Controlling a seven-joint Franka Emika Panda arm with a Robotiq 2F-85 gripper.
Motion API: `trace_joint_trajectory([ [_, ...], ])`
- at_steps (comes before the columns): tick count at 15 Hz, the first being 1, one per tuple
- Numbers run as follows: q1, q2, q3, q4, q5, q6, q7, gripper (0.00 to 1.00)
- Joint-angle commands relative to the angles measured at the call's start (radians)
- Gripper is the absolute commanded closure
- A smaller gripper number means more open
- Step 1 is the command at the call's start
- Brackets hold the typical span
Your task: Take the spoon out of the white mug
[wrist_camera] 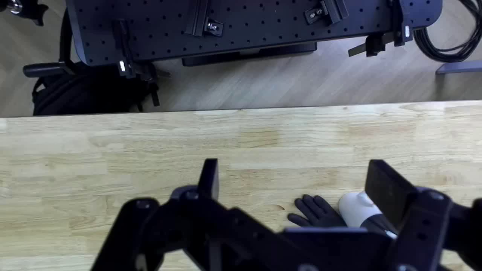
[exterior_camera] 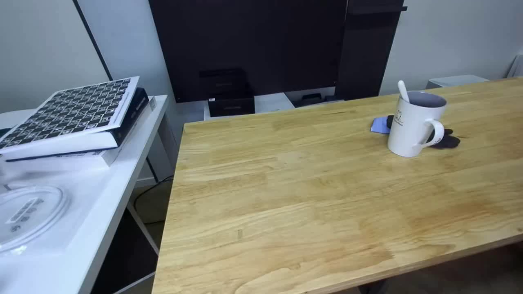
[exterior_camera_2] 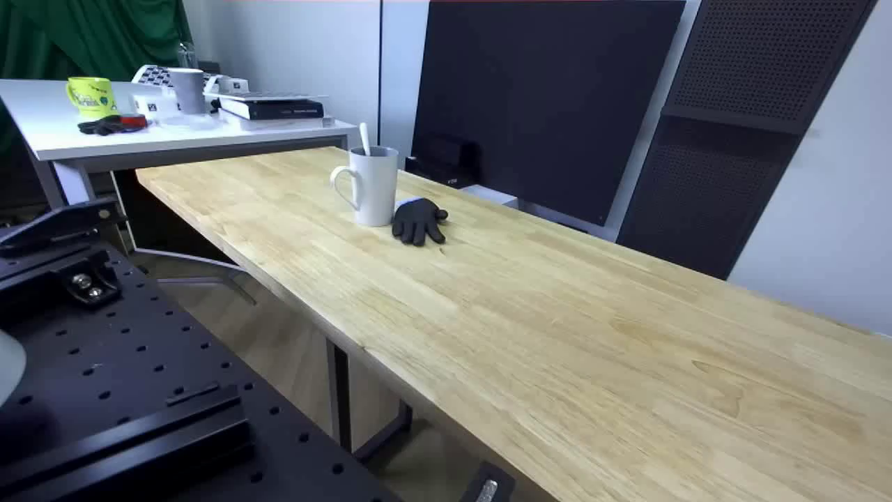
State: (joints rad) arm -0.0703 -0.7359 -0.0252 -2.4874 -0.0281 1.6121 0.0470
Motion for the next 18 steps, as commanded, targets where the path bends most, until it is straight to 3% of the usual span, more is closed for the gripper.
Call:
trace_joint_trajectory([
  [1, 0.003, 0.001, -0.003, 0.002, -0.001, -0.002, 0.001, 0.00],
  [10, 0.005, 0.017, -0.007, 0.010, -0.005, 0.001, -0.011, 0.00],
  [18, 0.009, 0.215, -0.025, 0.131, -0.054, 0.090, -0.090, 0.00],
])
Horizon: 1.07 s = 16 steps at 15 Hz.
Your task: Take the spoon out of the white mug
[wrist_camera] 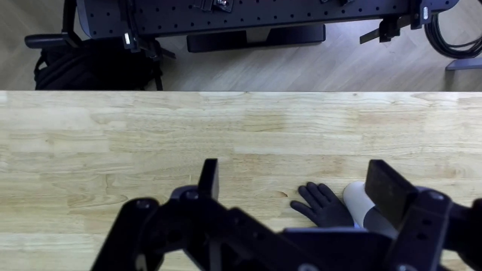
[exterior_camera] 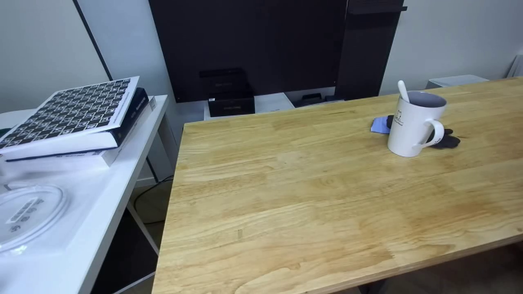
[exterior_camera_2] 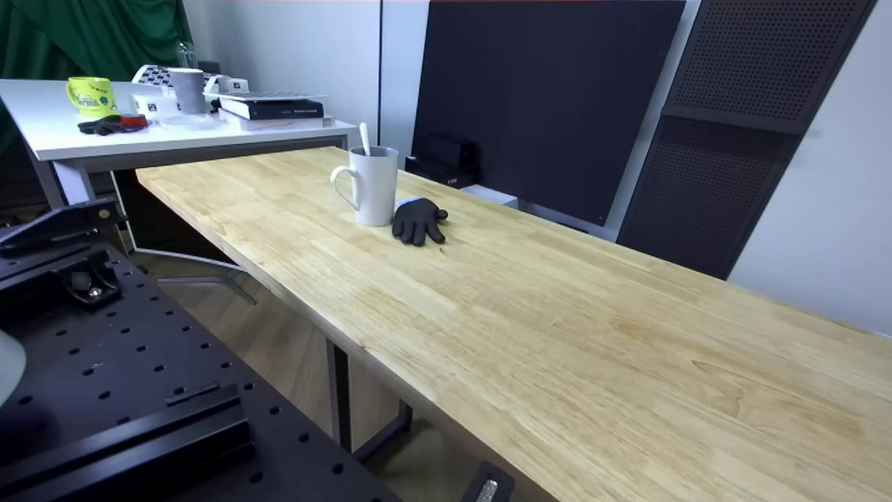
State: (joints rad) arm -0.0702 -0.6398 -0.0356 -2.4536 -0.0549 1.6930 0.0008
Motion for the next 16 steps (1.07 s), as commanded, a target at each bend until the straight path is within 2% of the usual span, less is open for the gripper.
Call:
trace_joint_trajectory([
  [1, 0.012, 0.162, -0.016, 0.128, -0.035, 0.018, -0.062, 0.00],
  [7, 0.028, 0.463, 0.001, 0.397, -0.097, 0.000, -0.157, 0.00],
  [12, 0.063, 0.714, 0.040, 0.667, -0.238, -0.080, -0.241, 0.00],
  [16, 0.111, 0.859, 0.078, 0.836, -0.362, -0.132, -0.342, 0.00],
])
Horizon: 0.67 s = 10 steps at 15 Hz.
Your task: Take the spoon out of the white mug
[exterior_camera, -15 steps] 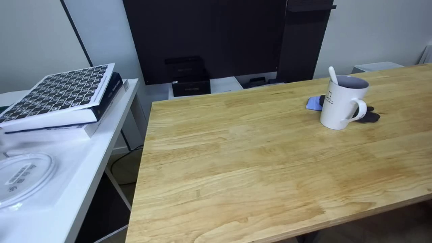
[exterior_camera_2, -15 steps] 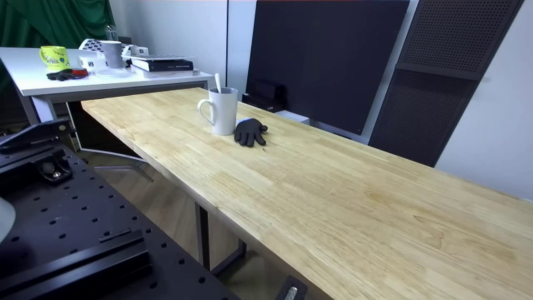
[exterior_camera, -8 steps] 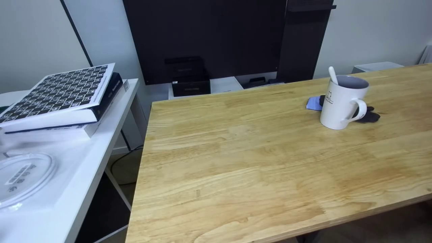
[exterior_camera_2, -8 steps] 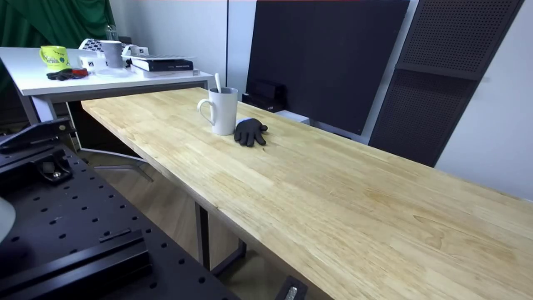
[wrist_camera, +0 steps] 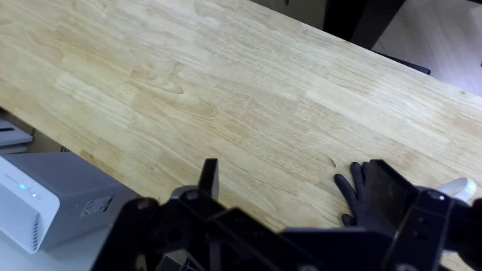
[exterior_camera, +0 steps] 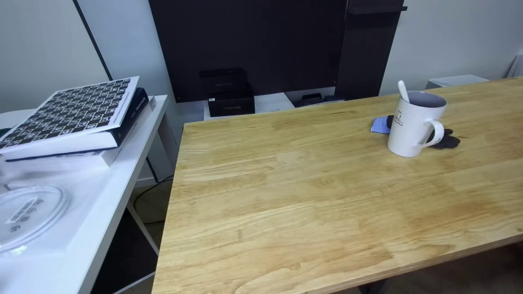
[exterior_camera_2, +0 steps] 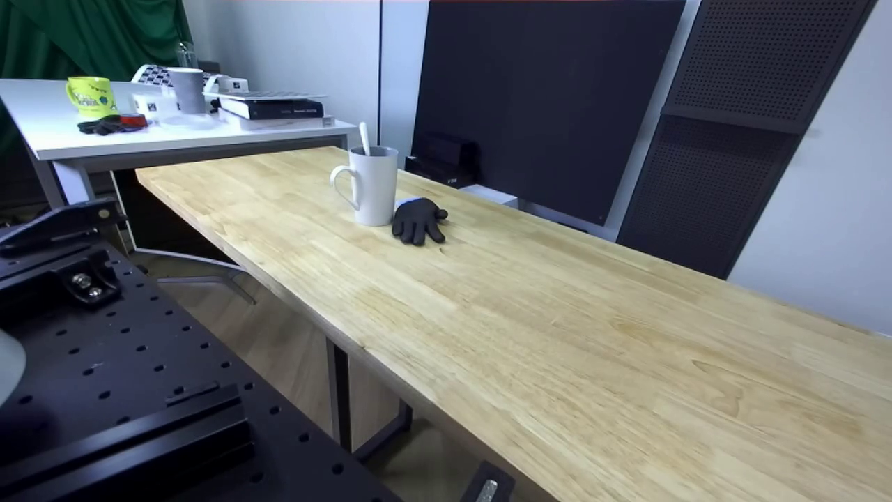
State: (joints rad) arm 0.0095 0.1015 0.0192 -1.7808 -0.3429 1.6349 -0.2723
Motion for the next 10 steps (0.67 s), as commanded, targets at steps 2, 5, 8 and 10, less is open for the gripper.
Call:
trace_joint_trajectory([
  [2, 0.053, 0.165, 0.041, 0.213, -0.098, -0.074, -0.115, 0.00],
  [5, 0.080, 0.201, 0.075, 0.240, -0.071, -0.049, -0.199, 0.00],
  [8, 0.111, 0.223, 0.103, 0.232, -0.086, -0.042, -0.240, 0.00],
  [10, 0.129, 0.232, 0.117, 0.212, -0.093, -0.037, -0.251, 0.00],
])
